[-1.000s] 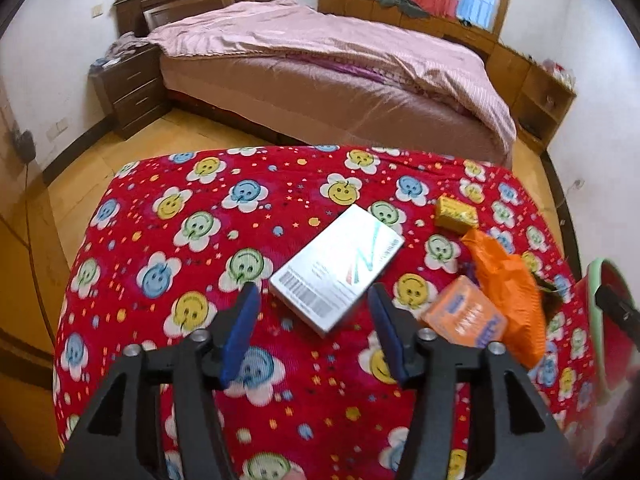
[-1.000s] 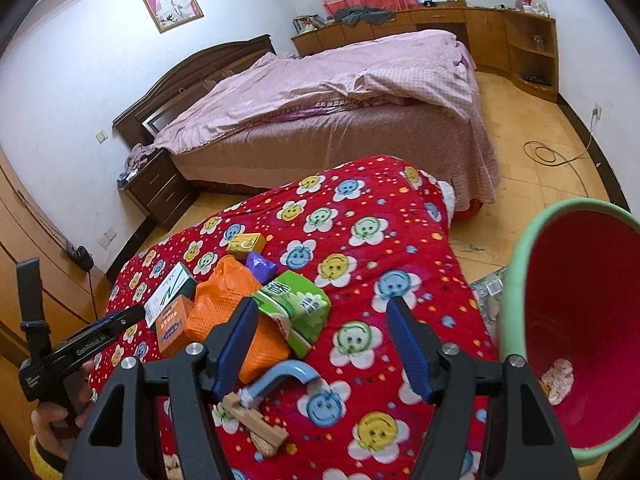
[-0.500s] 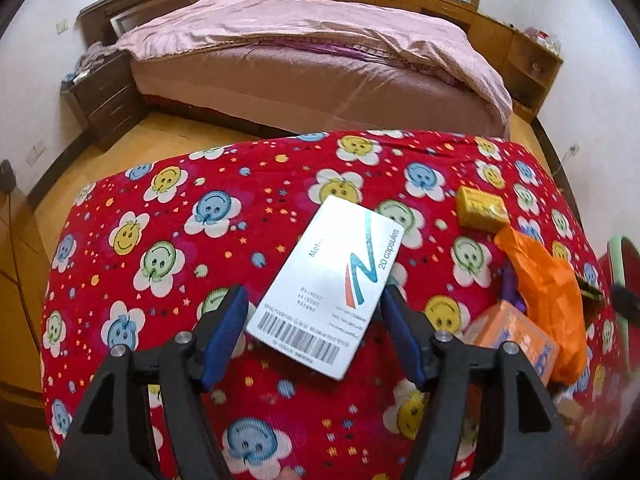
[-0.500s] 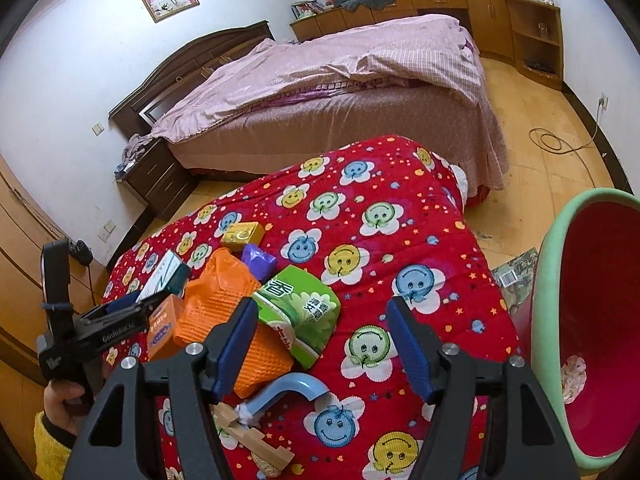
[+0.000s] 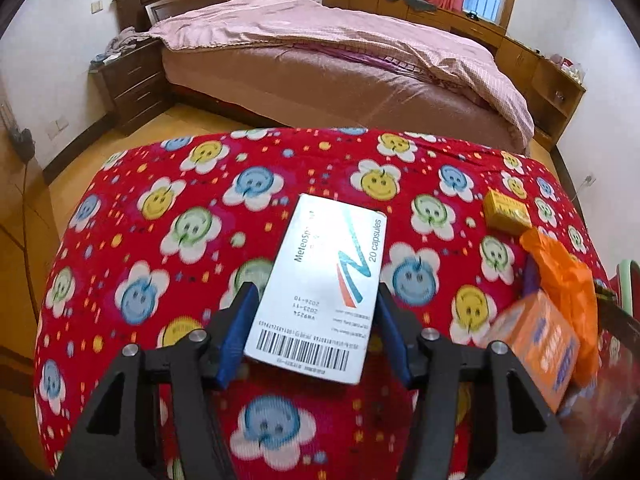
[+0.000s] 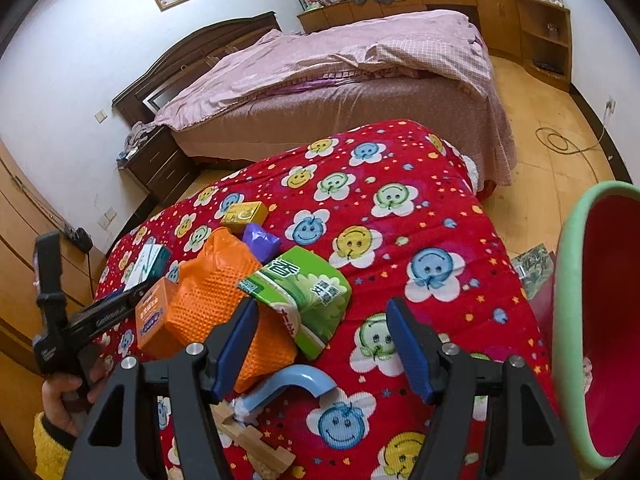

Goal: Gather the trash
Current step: 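Reach the left tool to the white medicine box and grasp it, then grasp the green carton with the right tool while the left tool holds the white box, then carry the white box and green carton over the red bucket with both tools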

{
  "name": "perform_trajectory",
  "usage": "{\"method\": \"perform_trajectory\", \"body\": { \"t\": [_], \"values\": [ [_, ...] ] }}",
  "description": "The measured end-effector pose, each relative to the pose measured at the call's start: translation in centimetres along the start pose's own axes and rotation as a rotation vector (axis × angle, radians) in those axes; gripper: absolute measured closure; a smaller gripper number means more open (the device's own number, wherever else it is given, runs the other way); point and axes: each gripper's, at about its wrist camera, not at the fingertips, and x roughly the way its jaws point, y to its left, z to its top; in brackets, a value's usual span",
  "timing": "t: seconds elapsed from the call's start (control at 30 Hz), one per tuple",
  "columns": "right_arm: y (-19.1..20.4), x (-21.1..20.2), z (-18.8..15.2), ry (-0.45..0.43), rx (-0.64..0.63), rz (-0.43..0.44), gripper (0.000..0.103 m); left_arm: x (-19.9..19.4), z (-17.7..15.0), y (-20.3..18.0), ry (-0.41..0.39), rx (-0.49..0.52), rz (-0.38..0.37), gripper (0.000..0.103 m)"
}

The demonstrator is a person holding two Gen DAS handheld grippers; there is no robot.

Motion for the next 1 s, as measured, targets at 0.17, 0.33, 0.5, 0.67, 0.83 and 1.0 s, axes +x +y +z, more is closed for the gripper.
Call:
{"method": "perform_trajectory", "body": {
  "t": [0.17,0.33,0.5,0.67,0.83,1.0],
  "values": [
    [0.8,1.1,0.2,-0.005,-0.038,-0.017,0.040,-1.5,-1.4,-0.1,-0.004,-0.021,-0.027,0.045],
    [0.3,1.7,0.2,-0.006,-0.037,-0.025,0.066,-3.2,-2.4,-0.3,-0.019,-0.040,-0.066,0.045],
    [-0.4,1.3,0.1,-0.021,-0.041,-0.036,0.092,-5.1,-3.1,-1.4,-0.047,-0.049,-0.109,0.045],
    [-1.1,0.0,0.0,-0.054,-0.029,-0.020,0.096,-6.8,-3.6,-2.4,-0.066,-0.043,-0.143,0.045],
    [-1.4,-2.2,-0.3,-0.084,-0.017,-0.006,0.096,-8.7,-4.2,-3.4,-0.087,-0.042,-0.176,0.045],
    [-1.6,-4.7,-0.9,-0.111,-0.005,0.007,0.096,-10.5,-4.8,-4.6,-0.109,-0.029,-0.192,0.045]
  ]
}}
